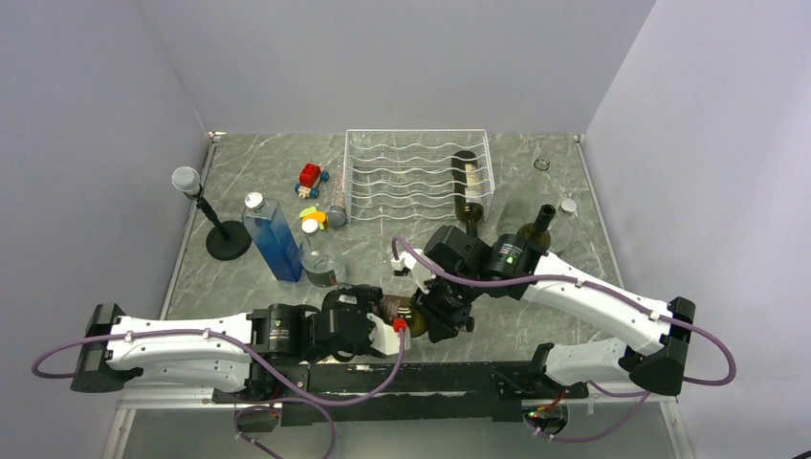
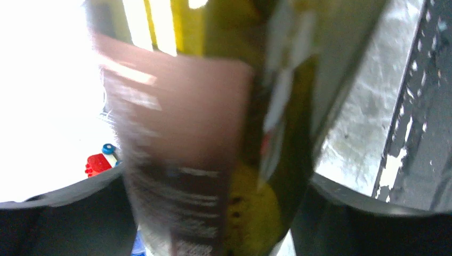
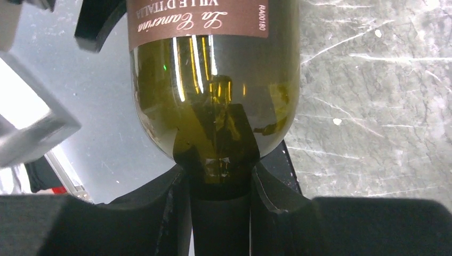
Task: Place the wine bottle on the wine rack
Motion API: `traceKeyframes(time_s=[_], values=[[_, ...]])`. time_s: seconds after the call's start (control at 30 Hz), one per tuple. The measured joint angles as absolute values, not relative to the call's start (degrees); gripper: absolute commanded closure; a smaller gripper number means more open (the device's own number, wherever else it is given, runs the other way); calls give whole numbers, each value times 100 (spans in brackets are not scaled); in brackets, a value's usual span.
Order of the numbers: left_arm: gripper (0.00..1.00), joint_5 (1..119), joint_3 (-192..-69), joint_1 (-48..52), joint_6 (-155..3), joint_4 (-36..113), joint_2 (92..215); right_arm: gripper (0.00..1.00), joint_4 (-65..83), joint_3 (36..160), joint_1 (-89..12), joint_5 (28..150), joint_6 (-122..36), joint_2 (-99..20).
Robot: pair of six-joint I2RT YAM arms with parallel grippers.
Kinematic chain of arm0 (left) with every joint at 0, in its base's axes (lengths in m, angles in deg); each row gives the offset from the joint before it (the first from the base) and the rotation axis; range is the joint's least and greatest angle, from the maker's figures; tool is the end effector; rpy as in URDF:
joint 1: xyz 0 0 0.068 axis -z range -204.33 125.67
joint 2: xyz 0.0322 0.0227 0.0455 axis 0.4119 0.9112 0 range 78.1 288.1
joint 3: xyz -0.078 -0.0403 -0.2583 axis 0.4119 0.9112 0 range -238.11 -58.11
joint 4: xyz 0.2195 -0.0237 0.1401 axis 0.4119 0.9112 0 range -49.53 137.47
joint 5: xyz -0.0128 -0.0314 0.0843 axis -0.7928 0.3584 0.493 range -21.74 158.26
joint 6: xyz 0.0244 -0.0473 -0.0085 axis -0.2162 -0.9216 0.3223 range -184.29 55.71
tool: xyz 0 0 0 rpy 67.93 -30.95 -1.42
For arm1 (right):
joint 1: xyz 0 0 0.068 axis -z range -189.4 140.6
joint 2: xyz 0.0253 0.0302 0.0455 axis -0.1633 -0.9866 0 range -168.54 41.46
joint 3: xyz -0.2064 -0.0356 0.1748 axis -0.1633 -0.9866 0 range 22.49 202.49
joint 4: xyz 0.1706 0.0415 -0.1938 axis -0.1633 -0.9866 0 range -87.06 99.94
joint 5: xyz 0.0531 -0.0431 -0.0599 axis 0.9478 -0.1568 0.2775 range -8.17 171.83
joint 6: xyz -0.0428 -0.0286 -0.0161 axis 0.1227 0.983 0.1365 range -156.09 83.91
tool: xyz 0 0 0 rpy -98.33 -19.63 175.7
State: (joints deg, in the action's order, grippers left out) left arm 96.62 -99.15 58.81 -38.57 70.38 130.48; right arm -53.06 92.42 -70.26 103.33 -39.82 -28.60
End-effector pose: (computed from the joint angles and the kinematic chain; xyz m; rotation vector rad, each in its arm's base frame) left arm 0.0395 -0.1867 0.2638 1.6247 1.4682 0.0086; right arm 0.0974 0.2016 0.3255 -1.4667 2.4252 0.8156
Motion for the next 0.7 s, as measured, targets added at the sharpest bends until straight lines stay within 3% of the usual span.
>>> traceKeyframes(time_s=[0.7], values=[[1, 9941, -9936, 5852, -4303, 6234, 13406, 100, -5719, 9261, -7041, 8593, -4668, -2668]])
